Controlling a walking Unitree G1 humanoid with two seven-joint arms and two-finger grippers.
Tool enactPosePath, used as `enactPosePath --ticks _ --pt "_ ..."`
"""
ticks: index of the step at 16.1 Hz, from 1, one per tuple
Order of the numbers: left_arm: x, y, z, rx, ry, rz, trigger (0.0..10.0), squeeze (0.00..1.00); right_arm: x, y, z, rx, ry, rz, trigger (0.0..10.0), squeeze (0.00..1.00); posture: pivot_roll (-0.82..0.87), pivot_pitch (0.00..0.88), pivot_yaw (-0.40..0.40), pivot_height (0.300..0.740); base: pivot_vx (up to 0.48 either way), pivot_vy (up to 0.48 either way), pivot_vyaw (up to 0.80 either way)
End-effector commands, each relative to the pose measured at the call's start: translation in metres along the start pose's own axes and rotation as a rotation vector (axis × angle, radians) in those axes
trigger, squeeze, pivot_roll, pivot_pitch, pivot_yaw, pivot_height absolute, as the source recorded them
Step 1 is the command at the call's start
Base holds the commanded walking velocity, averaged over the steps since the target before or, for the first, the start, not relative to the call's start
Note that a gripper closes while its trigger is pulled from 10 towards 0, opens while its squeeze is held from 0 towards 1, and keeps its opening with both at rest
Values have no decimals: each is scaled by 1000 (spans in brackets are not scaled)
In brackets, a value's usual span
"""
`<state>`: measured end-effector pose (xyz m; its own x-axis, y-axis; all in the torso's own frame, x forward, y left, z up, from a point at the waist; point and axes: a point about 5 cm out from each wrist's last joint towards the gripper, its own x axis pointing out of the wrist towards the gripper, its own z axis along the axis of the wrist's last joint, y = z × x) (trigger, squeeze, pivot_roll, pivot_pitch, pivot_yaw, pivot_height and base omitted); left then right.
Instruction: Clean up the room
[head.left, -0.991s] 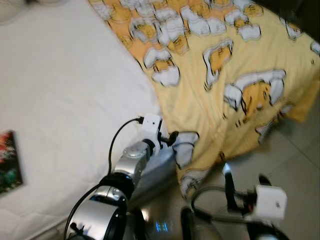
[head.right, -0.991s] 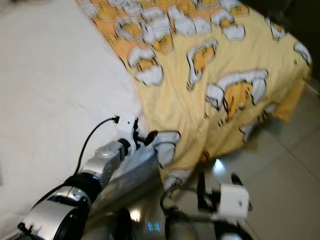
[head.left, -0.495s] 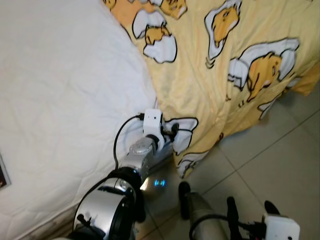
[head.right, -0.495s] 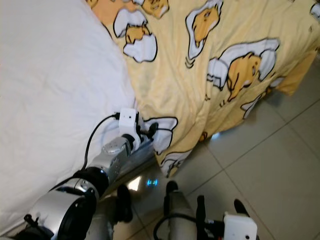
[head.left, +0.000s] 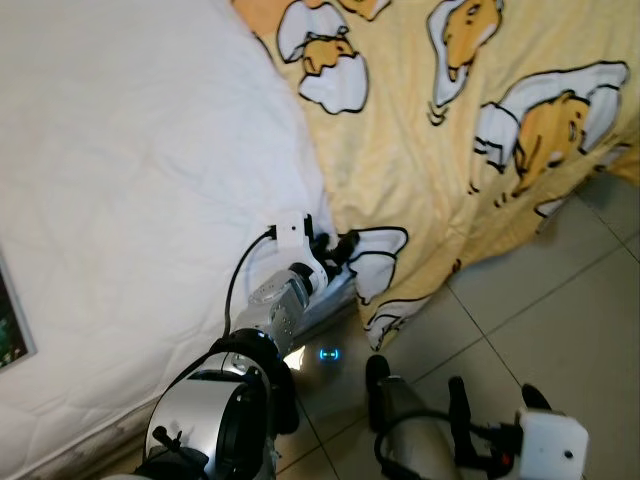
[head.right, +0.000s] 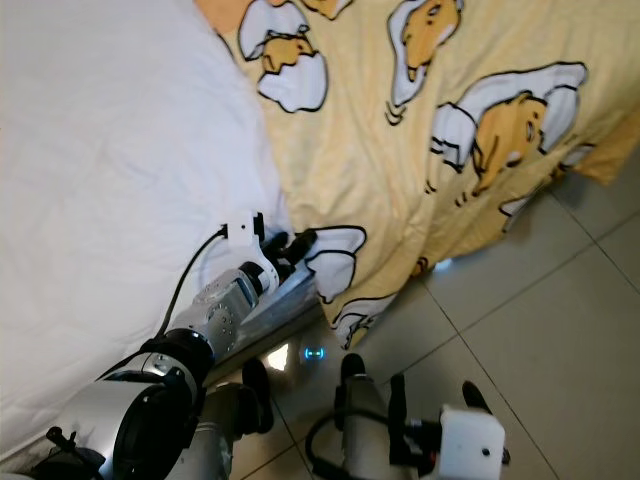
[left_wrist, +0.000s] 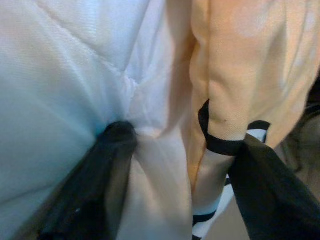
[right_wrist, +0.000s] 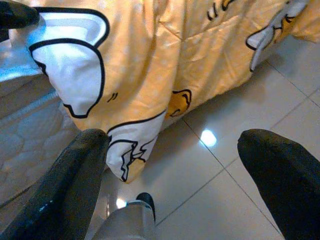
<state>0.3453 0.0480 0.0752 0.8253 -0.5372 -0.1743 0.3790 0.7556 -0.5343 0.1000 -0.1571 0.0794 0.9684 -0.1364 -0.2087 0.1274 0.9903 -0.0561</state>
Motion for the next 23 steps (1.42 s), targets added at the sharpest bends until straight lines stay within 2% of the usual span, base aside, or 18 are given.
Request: enactPosePath --ticks 1,2,3,5,6,7,9,12,13,14,15,16,18,19,20,21,22,23 --pt "2 -39 -54 -110 175 -142 0 0 0 -2 -9 7 54 -10 10000 302 -236 397 50 740 0 0 0" --pt "1 -40 -57 -145 188 -164 0 0 4 -2 -8 11 46 -8 10000 298 -227 390 51 740 0 0 0" --pt "0 -43 -59 -246 191 -193 0 0 11 0 -7 17 34 -2 10000 302 -213 378 52 740 0 0 0" --pt "1 -49 -58 -340 181 -230 0 0 16 1 -8 19 26 4 10000 302 -205 367 53 740 0 0 0" --pt "3 -55 -58 -359 177 -276 0 0 21 1 -7 21 18 7 10000 302 -196 357 54 740 0 0 0" --pt "3 -61 -58 -342 180 -317 0 0 24 1 -7 21 10 9 10000 298 -191 351 55 740 0 0 0" --pt "4 -80 -60 -237 194 -462 0 0 31 1 -4 18 -7 11 10000 298 -189 344 57 740 0 0 0" --pt "3 -89 -60 -157 190 -525 0 0 33 1 -6 17 -11 10 10000 298 -185 334 70 740 0 0 0" --pt "-1 -82 -55 -54 184 -563 0 0 37 1 -7 9 -21 3 10000 302 -178 293 91 740 0 0 0" --pt "-3 -79 -54 -16 182 -574 0 0 39 0 -7 5 -25 -1 10000 302 -178 293 91 740 0 0 0" --pt "-9 -60 -44 173 131 -517 0 0 47 -2 -5 3 -44 -13 10000 294 -156 238 112 740 0 0 0" --pt "-15 -43 -30 271 64 -441 0 0 54 -4 -4 5 -63 -25 10000 286 -150 224 118 740 0 0 0" --pt "-34 -10 11 389 -95 -249 0 0 70 -10 2 3 -110 -52 10000 282 -111 140 131 740 0 0 0" --pt "-37 -8 15 403 -104 -234 0 0 73 -11 3 3 -115 -55 10000 282 -108 132 131 740 0 0 0" --pt "-46 -3 21 463 -138 -197 2980 0 81 -14 6 -5 -136 -57 10000 282 -91 84 125 740 0 0 0" --pt "-49 -2 24 498 -152 -179 10000 0 86 -15 8 -10 -149 -56 10000 286 -85 70 120 740 0 0 0" --pt "-53 2 30 527 -205 -121 10000 0 95 -18 14 -20 -177 -54 10000 286 -76 42 109 740 0 0 0" --pt "-55 15 38 517 -245 25 10000 0 104 -21 24 -31 -215 -51 10000 278 -69 9 89 740 0 0 0"
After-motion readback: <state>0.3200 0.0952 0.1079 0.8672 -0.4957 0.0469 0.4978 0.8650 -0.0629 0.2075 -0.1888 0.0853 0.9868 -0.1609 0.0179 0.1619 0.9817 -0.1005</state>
